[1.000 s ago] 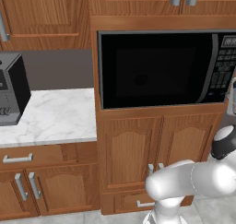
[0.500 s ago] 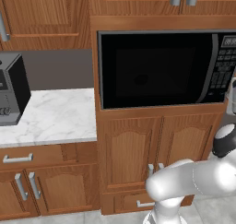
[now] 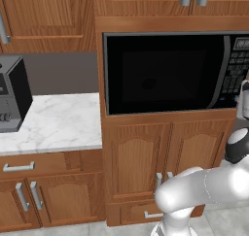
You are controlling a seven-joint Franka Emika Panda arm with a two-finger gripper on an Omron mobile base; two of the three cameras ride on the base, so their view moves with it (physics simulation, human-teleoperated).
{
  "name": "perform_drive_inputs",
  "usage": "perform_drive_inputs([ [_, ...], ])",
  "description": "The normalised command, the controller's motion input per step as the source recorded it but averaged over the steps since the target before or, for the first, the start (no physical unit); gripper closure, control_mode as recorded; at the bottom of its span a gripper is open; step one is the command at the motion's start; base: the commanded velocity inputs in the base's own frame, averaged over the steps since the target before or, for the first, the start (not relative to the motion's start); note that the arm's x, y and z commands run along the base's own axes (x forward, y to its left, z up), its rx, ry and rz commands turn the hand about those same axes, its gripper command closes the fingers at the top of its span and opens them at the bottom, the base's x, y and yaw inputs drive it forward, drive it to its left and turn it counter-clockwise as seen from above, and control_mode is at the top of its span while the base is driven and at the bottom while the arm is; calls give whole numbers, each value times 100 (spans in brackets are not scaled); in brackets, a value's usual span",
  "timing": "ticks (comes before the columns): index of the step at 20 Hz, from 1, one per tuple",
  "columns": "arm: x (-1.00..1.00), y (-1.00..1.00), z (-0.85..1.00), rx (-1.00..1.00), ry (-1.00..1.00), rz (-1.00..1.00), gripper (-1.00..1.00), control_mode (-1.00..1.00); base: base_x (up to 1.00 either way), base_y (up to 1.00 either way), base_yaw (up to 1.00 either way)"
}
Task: Transport the steak from the fridge to the microwave and turn on the microwave.
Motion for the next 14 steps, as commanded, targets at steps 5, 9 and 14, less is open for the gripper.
perform_drive_inputs([
  [5, 24, 0, -15, 0, 0, 0, 100, -100, 0, 0, 0],
  [9, 25, 0, -20, 0, 0, 0, 100, -100, 0, 0, 0],
  [14, 19, 0, -28, 0, 0, 0, 100, -100, 0, 0, 0],
])
